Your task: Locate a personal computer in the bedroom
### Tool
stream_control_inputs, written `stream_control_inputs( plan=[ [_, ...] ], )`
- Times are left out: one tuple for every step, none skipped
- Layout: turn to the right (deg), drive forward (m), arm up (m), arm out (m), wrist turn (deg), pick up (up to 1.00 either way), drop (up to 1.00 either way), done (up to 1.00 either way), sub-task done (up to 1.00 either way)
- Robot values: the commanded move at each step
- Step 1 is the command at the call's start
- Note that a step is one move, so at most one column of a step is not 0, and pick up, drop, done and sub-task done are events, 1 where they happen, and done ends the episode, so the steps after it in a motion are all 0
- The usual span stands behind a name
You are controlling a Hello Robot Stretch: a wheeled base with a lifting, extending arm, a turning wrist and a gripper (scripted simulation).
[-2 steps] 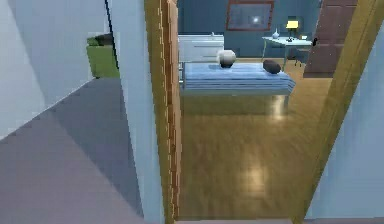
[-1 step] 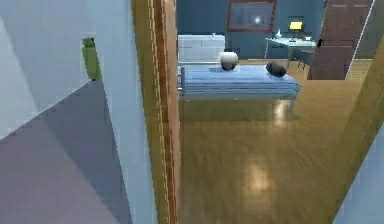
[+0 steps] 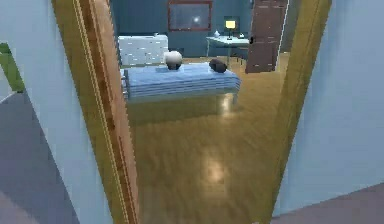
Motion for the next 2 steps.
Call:
stream_control_inputs(
  plan=[
    [0.0, 0.90, 0.00, 0.00, 0.0, 0.00, 0.00, 0.00, 0.00],
    [27.0, 0.00, 0.00, 0.00, 0.0, 0.00, 0.00, 0.00, 0.00]
  ],
)
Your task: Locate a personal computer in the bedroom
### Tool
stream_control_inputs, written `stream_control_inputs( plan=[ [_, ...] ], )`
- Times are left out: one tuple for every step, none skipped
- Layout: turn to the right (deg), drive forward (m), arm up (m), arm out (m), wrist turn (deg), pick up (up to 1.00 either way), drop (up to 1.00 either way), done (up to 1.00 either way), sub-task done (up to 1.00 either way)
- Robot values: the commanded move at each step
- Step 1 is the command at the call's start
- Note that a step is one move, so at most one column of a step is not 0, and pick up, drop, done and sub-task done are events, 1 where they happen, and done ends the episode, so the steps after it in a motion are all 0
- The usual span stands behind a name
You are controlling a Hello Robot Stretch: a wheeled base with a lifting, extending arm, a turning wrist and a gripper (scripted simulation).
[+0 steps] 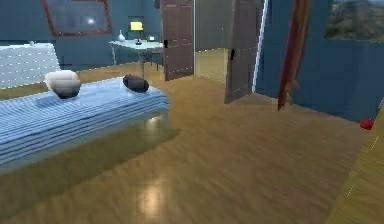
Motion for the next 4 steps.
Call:
stream_control_inputs(
  plan=[
    [0.0, 0.50, 0.00, 0.00, 0.0, 0.00, 0.00, 0.00, 0.00],
    [27.0, 0.00, 0.00, 0.00, 0.0, 0.00, 0.00, 0.00, 0.00],
    [0.0, 0.05, 0.00, 0.00, 0.0, 0.00, 0.00, 0.00, 0.00],
    [-21.0, 0.00, 0.00, 0.00, 0.0, 0.00, 0.00, 0.00, 0.00]
  ],
)
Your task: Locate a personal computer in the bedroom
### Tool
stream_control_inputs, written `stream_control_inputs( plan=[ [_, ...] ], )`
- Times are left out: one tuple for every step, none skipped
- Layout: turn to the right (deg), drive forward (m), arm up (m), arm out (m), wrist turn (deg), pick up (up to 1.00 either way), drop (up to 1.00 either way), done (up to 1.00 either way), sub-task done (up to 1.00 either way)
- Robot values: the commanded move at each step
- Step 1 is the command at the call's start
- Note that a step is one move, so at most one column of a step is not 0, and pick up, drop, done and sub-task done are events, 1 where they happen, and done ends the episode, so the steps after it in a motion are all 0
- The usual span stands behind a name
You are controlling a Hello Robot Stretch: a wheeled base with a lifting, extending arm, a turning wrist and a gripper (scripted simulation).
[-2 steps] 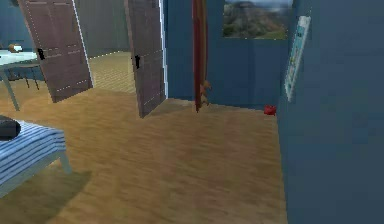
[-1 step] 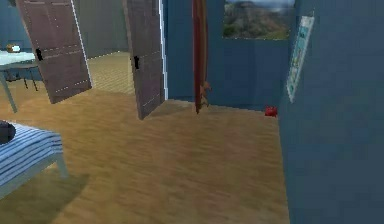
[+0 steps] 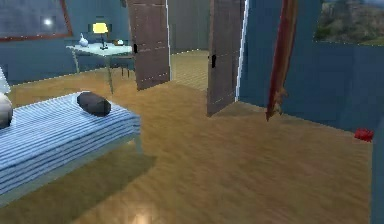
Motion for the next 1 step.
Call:
stream_control_inputs(
  plan=[
    [0.0, 1.00, 0.00, 0.00, 0.0, 0.00, 0.00, 0.00, 0.00]
  ],
)
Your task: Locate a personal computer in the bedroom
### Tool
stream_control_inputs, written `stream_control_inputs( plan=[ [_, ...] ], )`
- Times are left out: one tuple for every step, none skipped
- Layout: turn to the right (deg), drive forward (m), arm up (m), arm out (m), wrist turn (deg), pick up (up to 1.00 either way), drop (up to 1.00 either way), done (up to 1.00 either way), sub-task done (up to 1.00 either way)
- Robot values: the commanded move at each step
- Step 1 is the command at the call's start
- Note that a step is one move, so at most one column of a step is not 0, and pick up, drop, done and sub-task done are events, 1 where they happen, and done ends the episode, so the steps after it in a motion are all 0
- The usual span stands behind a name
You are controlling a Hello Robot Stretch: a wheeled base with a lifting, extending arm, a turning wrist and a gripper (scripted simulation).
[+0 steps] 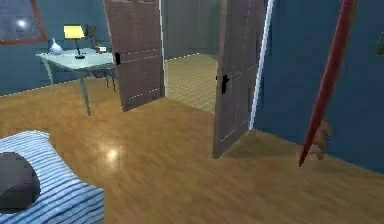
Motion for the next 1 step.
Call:
stream_control_inputs(
  plan=[
    [0.0, 0.50, 0.00, 0.00, 0.0, 0.00, 0.00, 0.00, 0.00]
  ],
)
